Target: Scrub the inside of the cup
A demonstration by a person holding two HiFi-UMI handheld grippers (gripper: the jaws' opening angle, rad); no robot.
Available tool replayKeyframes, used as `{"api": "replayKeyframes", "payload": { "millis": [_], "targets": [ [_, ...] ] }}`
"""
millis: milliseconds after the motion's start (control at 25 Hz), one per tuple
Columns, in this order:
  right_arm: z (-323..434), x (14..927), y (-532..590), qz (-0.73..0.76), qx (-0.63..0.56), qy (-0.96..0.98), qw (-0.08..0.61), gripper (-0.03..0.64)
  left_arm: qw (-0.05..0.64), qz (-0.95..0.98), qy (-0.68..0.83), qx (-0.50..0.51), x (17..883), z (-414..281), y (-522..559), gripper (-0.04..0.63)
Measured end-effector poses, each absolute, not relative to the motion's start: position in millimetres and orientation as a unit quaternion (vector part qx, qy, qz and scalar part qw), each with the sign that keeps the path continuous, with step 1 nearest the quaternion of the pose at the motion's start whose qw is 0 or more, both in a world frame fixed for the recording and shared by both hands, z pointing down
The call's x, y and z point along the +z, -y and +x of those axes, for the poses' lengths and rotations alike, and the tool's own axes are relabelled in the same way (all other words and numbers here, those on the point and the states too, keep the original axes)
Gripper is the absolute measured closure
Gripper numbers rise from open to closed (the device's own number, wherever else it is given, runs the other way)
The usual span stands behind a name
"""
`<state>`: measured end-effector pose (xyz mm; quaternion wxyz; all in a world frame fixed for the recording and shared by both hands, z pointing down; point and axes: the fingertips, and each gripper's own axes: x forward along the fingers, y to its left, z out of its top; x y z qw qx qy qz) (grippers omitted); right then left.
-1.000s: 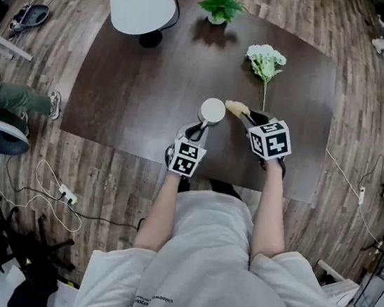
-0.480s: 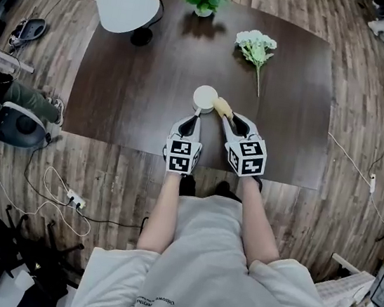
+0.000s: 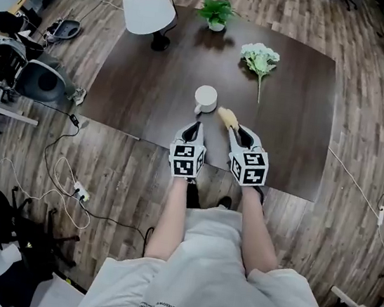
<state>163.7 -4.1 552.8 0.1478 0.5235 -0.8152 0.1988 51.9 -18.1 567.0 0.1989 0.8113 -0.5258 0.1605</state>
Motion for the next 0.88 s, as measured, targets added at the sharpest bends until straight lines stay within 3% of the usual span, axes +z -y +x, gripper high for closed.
{"api": "replayKeyframes", "payload": {
  "millis": [880],
  "targets": [
    [178,543,-59,0.5,0.187,0.84,0.099,0.532,0.144,0.817,0.544,0.126,537,76,-61,0.595]
  ]
}}
